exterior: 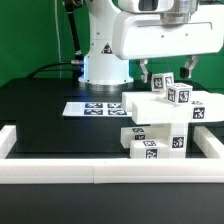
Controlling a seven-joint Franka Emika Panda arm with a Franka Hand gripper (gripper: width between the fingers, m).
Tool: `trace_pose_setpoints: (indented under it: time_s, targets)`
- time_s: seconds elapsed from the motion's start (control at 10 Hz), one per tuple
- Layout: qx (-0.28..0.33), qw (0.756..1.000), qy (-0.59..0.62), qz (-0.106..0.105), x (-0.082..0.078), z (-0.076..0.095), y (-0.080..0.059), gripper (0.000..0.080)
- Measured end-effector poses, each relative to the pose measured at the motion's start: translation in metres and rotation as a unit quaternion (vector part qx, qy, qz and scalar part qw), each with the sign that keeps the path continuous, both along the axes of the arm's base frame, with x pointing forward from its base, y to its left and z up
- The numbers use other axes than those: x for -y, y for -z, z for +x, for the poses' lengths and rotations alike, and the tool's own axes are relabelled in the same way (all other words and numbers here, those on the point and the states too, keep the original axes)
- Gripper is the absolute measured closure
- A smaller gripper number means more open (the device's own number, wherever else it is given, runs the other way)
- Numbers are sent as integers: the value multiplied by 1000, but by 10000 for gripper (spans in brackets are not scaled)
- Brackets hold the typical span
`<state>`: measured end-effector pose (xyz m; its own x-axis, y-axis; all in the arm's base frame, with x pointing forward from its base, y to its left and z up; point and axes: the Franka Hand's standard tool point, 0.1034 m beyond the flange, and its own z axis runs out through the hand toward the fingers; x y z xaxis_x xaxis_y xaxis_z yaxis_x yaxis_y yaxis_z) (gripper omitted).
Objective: Assemble chair
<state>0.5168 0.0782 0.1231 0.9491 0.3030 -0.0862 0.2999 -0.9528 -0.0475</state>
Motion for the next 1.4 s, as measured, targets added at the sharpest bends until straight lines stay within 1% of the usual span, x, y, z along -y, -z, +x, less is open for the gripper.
trace_pose_setpoints:
  time_s: [0.2,0.3,0.4,0.5,0.6,0.7,0.8,0.9,1.0,1.2,1.3,1.4]
  targets:
    - [1,1000,-27,3,2,0,0,150]
    - [0,1000,-25,2,2,0,0,264]
    - [0,1000,-25,2,2,0,0,264]
    - [0,1000,-25,2,2,0,0,436]
    - [0,1000,-15,1,2,0,0,436]
    - [0,1000,-15,1,2,0,0,512]
    - [0,1000,-13,1,2,0,0,512]
    - [-1,999,50,-4,2,0,0,512]
    - [-2,996,84,-7,1,0,0,512]
    - [-4,985,172,-16,1,0,0,512]
    - [-4,982,186,-17,1,0,0,512]
    - [-7,967,254,-19,3,0,0,512]
